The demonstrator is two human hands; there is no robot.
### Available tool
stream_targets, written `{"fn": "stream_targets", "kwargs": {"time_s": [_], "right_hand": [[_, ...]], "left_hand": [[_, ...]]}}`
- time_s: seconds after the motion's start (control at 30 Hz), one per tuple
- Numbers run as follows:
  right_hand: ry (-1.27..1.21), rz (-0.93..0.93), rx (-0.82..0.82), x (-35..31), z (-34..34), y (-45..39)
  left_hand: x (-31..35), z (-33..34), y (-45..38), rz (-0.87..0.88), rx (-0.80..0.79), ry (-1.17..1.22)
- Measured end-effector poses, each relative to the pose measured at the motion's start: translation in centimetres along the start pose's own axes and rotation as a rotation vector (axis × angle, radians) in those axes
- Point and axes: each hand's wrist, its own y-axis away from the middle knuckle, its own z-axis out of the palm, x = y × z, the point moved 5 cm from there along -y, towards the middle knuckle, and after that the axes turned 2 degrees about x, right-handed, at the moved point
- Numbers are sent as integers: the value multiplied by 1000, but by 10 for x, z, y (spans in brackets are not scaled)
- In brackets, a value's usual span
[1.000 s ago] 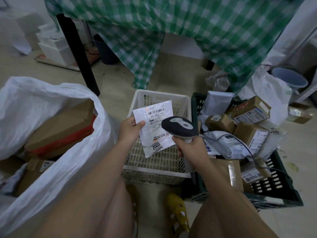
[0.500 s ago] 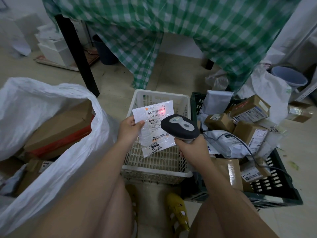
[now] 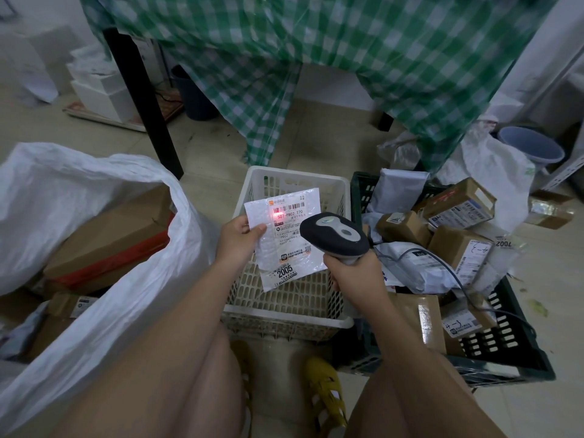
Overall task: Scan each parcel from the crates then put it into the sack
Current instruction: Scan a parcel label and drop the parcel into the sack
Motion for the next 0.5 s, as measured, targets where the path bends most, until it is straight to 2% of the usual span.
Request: {"fn": "stream_targets", "kwargs": {"time_s": [0.2,0.37,0.5], "right_hand": [[-73,18,45,-3,3,2],[-197,-33,189,-19,-12,12],[-230,-98,257,-52,-28,29]], "left_hand": [[7,3,11,42,0,24],[26,0,42,95,62,168],[60,-24,72,218,99,237]]}}
